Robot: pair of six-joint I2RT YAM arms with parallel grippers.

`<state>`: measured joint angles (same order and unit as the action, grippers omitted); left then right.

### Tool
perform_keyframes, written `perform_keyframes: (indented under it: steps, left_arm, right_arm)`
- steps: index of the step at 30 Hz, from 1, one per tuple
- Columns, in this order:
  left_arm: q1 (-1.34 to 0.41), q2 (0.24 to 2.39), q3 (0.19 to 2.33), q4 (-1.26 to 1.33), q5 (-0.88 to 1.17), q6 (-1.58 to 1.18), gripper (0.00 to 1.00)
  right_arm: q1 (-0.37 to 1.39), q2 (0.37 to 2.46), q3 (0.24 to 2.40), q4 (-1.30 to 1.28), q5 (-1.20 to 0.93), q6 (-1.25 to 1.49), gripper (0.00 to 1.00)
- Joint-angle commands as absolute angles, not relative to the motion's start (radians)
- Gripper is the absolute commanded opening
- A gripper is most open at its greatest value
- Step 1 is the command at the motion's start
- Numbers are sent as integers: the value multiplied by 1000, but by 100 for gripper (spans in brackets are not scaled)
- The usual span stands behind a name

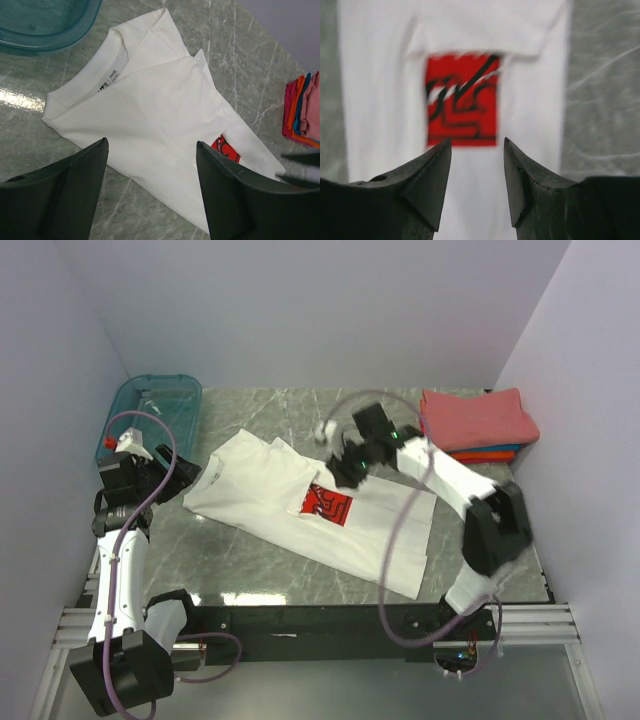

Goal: Fold and stack the t-shirts
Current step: Fold the tshirt

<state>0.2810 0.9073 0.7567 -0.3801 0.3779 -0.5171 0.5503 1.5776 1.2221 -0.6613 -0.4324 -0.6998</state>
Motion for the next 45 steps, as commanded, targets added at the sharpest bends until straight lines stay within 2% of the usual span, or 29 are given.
perform_keyframes:
  steps: [1, 2, 5, 7, 9, 13, 20, 30, 33, 36, 38, 42, 43, 45]
  left_arm:
    - [284, 897, 753, -356, 405, -497, 76]
    - [284, 894, 750, -353, 410, -499, 76]
    - [284, 896, 742, -341, 432, -499, 76]
    - [284, 907, 741, -334, 442, -500, 76]
    - [284, 914, 742, -331, 456, -494, 76]
    - [282, 925, 741, -331, 469, -491, 76]
    - [285, 931, 739, -330, 480, -491, 76]
    - [284, 934, 736, -325, 485, -495, 76]
    - [284, 931, 735, -325, 486, -497, 76]
    - [284, 934, 736, -325, 488, -497, 76]
    - [284, 934, 733, -324, 489, -495, 76]
    - [284, 936, 733, -322, 492, -497, 76]
    - [284, 937, 733, -322, 492, -499, 76]
    - [284, 934, 733, -322, 494, -499, 76]
  right_arm:
    - [485, 1862, 1481, -574, -560, -344, 53]
    - [483, 1931, 1631, -595, -578, -294, 53]
    - [483, 2170, 1840, -600, -584, -100, 54]
    - [483, 2218, 1903, -528, -530, 42, 54]
    - [482, 2258, 1914, -438, -508, 135, 57]
    - [483, 2336, 2005, -448, -483, 192, 59]
    - [483, 2414, 2039, -463, -459, 183, 61]
    - [495, 2516, 2131, -575, -528, 160, 59]
    - [511, 2526, 2152, -610, -560, 140, 49]
    - [522, 2536, 2166, -649, -590, 127, 33]
    - [523, 2534, 2166, -658, -597, 124, 29]
    - [512, 2507, 2137, -620, -499, 136, 13]
    - [506, 2494, 2134, -608, -477, 158, 5]
    - [480, 2487, 2143, -578, -415, 182, 0]
